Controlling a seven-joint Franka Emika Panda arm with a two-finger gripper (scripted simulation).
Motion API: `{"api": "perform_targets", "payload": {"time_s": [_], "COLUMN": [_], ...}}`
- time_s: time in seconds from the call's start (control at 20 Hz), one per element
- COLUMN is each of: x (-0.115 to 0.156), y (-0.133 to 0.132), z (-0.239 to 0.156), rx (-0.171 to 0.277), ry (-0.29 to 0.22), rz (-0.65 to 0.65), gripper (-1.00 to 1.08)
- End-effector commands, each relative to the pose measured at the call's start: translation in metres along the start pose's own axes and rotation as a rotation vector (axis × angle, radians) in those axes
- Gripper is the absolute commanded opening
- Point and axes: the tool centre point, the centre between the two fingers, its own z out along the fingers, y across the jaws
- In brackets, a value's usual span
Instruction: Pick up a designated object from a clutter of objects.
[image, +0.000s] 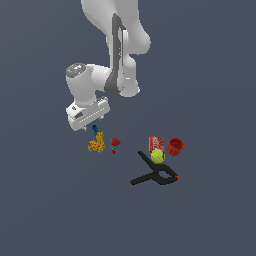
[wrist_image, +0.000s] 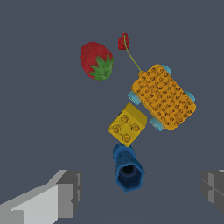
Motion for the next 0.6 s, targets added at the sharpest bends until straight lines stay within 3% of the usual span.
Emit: {"api": "perform_targets", "payload": {"time_s": [0.0,0.55], "x": [-0.0064,-0.0130], "y": [-0.0016,-0.0034], "z": [0.0044,0.0109], "rx": [-0.001,0.000], "ry": [-0.002,-0.005], "rz": [-0.019,-0.036], "gripper": [1.00,1.00]}}
